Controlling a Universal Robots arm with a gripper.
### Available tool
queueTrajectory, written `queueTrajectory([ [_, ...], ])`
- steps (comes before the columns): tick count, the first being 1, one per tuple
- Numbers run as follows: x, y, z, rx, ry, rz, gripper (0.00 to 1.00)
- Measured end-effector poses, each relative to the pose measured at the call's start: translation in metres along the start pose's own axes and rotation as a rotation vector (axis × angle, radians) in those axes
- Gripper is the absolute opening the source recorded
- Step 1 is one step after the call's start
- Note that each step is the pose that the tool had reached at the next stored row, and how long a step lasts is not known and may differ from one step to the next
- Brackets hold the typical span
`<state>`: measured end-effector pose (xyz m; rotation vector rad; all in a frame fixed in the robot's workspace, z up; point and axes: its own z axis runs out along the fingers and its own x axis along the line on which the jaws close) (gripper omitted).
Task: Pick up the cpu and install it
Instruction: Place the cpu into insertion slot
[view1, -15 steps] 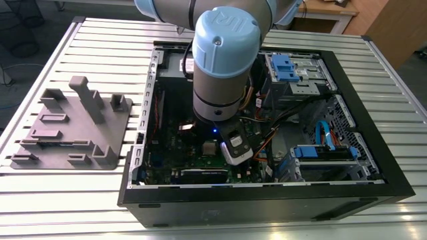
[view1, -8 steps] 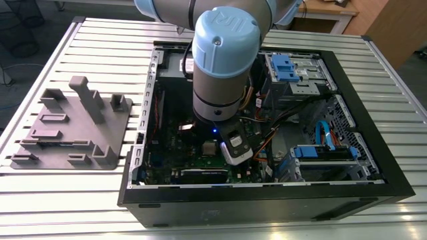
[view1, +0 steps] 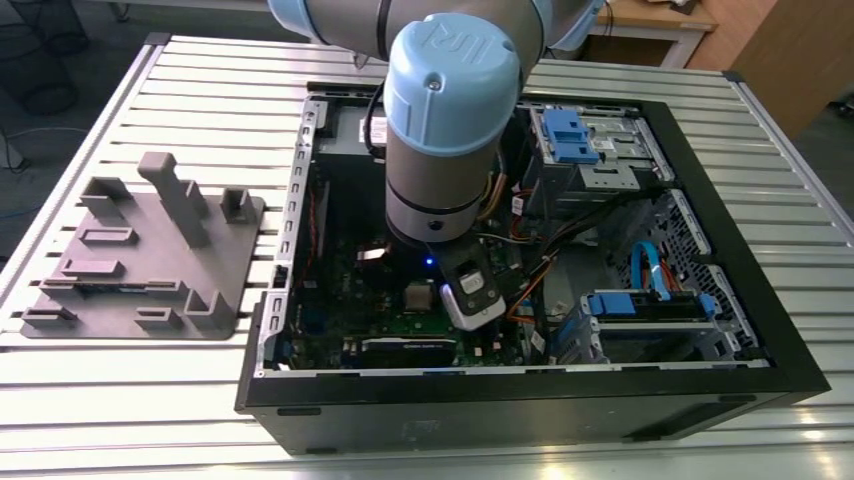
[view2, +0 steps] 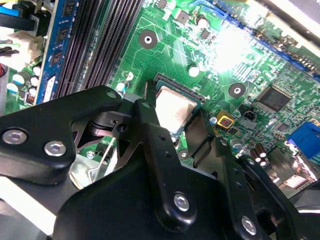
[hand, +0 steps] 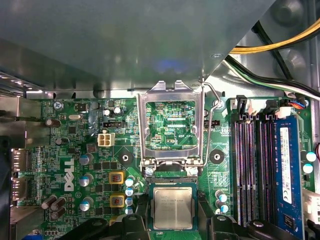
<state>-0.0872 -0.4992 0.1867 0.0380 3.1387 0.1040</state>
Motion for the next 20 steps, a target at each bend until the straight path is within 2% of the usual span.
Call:
queueTrajectory([
  [20,0.0005,0.0000,0.0000,0.0000,0.0000,0.000,0.47],
])
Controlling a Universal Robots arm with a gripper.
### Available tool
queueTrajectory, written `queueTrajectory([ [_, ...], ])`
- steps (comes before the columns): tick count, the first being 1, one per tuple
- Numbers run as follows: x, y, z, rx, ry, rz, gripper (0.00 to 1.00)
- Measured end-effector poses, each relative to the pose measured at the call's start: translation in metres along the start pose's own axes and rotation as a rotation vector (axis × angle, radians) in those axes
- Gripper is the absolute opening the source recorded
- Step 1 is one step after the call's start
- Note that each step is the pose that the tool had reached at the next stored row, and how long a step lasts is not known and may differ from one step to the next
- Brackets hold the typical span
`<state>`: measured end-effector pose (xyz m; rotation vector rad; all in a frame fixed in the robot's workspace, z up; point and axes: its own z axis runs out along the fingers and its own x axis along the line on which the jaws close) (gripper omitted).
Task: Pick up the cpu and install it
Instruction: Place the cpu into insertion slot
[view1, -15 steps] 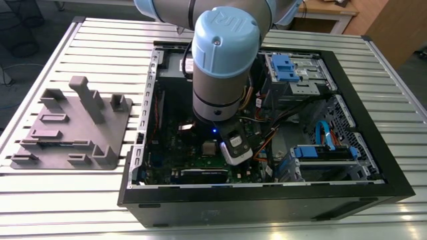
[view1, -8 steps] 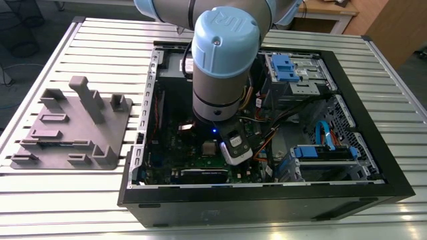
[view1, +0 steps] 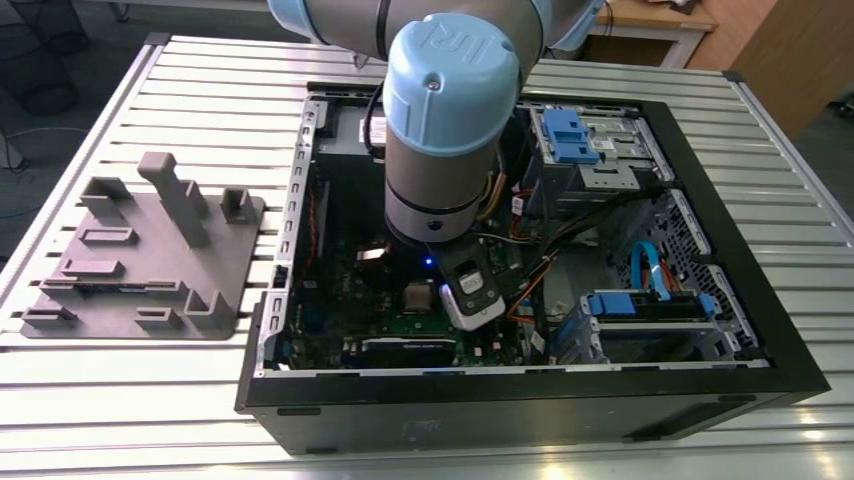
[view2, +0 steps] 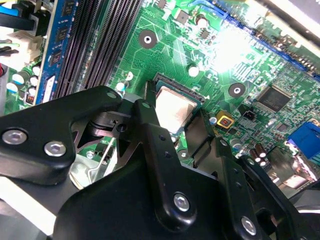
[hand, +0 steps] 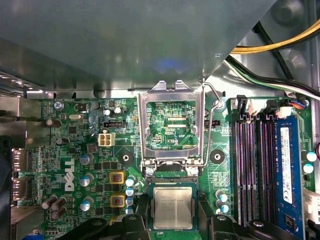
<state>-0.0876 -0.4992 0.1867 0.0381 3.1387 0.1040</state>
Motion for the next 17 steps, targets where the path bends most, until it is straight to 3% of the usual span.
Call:
queueTrajectory([
  [17,0.0005,0.0000,0.0000,0.0000,0.0000,0.000,0.47],
])
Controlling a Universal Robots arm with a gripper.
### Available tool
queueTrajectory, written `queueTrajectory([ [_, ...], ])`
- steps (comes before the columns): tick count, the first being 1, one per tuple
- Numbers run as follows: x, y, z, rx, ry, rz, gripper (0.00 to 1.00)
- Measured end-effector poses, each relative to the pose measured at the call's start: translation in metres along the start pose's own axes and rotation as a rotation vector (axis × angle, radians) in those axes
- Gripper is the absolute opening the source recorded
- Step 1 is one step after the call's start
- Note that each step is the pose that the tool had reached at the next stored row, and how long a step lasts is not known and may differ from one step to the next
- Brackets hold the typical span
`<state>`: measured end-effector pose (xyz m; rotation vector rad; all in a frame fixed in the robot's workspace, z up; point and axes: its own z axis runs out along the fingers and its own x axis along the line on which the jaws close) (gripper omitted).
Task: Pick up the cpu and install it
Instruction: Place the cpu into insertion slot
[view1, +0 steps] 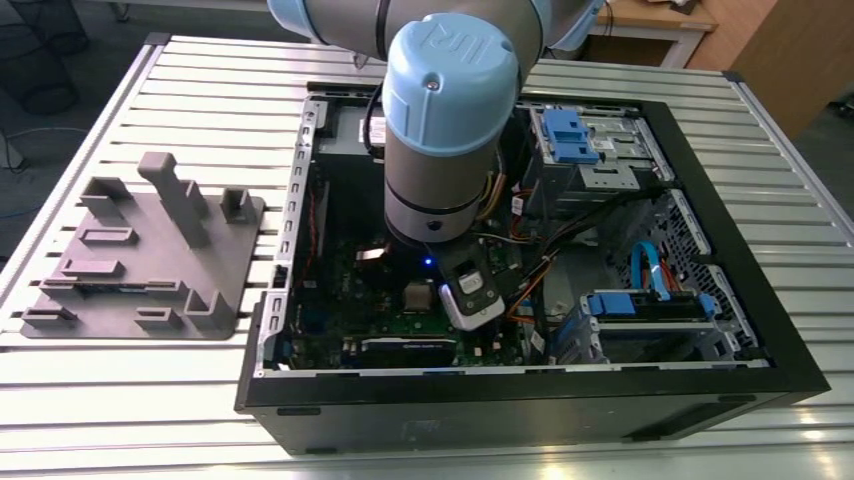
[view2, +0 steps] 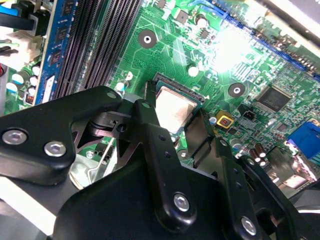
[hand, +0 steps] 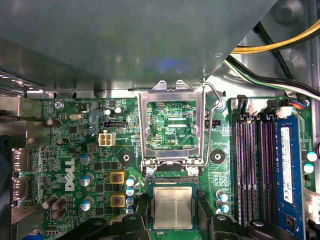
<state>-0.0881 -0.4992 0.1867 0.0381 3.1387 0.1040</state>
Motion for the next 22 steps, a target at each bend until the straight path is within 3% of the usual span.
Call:
queueTrajectory([
  [22,0.0012,0.0000,0.0000,0.0000,0.0000,0.000,0.47],
])
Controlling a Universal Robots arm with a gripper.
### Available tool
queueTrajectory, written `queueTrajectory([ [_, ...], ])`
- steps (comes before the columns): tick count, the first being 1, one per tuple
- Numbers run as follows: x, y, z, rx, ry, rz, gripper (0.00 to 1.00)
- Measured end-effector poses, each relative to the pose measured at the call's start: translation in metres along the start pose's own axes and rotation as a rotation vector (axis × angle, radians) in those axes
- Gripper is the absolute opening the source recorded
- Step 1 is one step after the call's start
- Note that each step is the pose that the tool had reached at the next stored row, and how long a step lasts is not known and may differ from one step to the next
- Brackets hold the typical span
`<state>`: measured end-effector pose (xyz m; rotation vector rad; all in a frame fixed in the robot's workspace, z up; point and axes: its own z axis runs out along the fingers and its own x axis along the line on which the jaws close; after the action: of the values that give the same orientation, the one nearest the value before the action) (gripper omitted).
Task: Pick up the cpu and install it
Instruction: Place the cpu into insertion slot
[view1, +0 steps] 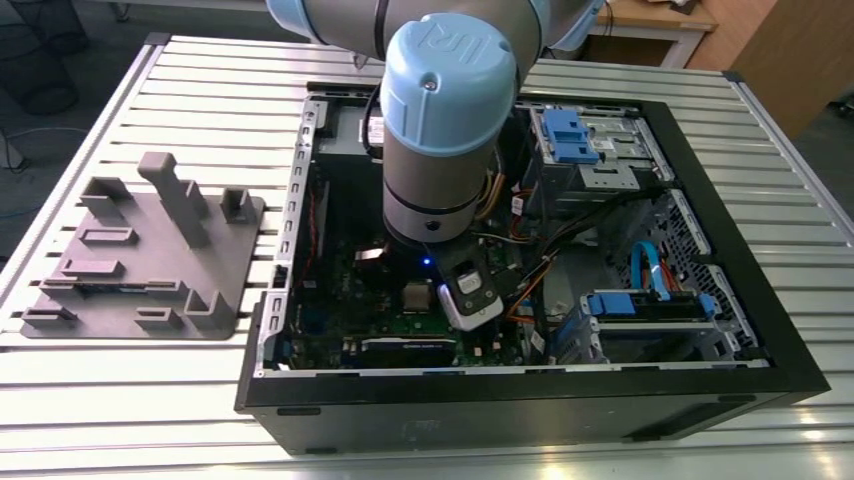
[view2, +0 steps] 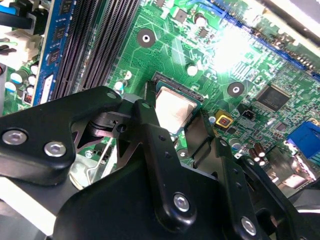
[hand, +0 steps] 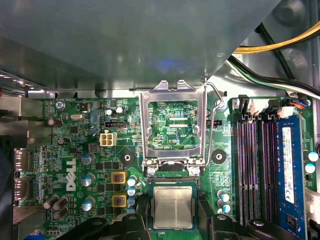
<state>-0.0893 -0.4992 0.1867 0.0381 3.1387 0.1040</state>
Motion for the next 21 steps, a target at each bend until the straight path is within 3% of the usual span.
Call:
queueTrajectory([
  [21,0.0003,0.0000,-0.0002,0.0000,0.0000,0.000,0.47],
])
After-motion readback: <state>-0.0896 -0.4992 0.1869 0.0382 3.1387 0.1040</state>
